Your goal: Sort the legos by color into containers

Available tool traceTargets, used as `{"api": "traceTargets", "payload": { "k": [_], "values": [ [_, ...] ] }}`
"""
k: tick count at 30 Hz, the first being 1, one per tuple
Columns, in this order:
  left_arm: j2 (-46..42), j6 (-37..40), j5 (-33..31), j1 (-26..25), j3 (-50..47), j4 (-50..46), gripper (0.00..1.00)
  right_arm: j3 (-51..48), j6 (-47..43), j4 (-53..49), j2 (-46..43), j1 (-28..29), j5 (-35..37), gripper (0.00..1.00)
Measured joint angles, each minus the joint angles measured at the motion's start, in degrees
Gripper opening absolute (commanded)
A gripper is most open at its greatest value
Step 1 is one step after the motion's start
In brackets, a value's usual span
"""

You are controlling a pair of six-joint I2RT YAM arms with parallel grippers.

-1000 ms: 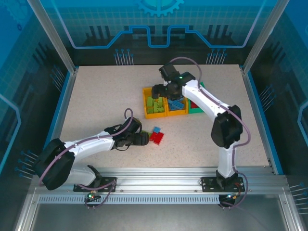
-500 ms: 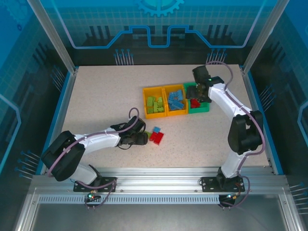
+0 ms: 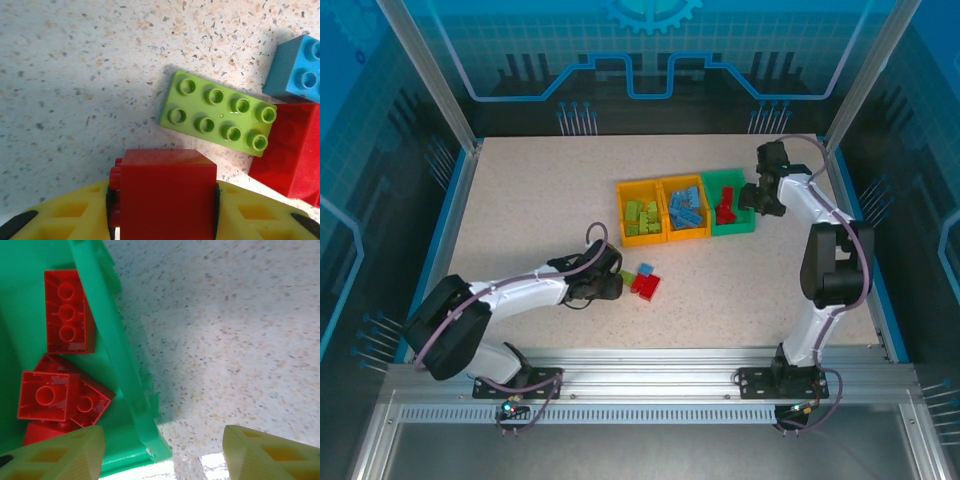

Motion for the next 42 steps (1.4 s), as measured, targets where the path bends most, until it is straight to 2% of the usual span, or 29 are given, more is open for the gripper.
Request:
{"api": "traceTargets", "payload": {
  "k": [2, 6, 8, 12, 17, 23, 31, 36, 42],
  "values": [
    [-2.38, -0.31, -0.55, 0.00, 0.11, -1.25, 0.43, 0.00, -0.96, 0.15, 1.07, 0.00, -1.22, 0.54],
    [-6.82, -0.61, -1.73, 0.00, 1.73, -3.39, 0.43, 0.07, -2.16, 1.01, 2.71, 0.04, -2.58, 0.36],
    [-7.98, -0.57, -2.21, 0.00, 3.41, -4.04, 0.44, 0.11, -2.86, 1.11, 3.48, 0.15, -3.17, 0.32],
    [-8.44, 0.26, -2.62, 0.00, 7.39, -4.48, 0.45, 0.11, -3.80, 1.36, 3.72, 1.75, -2.54, 0.30],
    [-5.92, 2.10, -2.58, 0.00, 13.57, -4.44, 0.45, -0.04, -3.54, 1.51, 3.72, 6.86, -1.60, 0.29],
    [2.69, 4.79, -2.01, 0.04, 23.04, -3.69, 0.46, -0.07, -0.20, 1.49, 3.72, 12.92, -1.84, 0.29],
    [17.77, 7.08, 1.92, 1.31, 36.48, -1.99, 0.46, -0.57, 3.17, 2.10, 3.58, 18.91, -1.84, 0.26],
    [24.72, 7.21, 3.91, 2.43, 42.10, -1.38, 0.46, -2.62, 4.37, 3.50, 2.62, 21.07, -1.99, 0.25],
    [28.83, 7.19, 4.98, 3.72, 46.75, -1.11, 0.47, -6.49, 5.25, 5.07, -0.28, 21.68, -2.32, 0.24]
  ]
}}
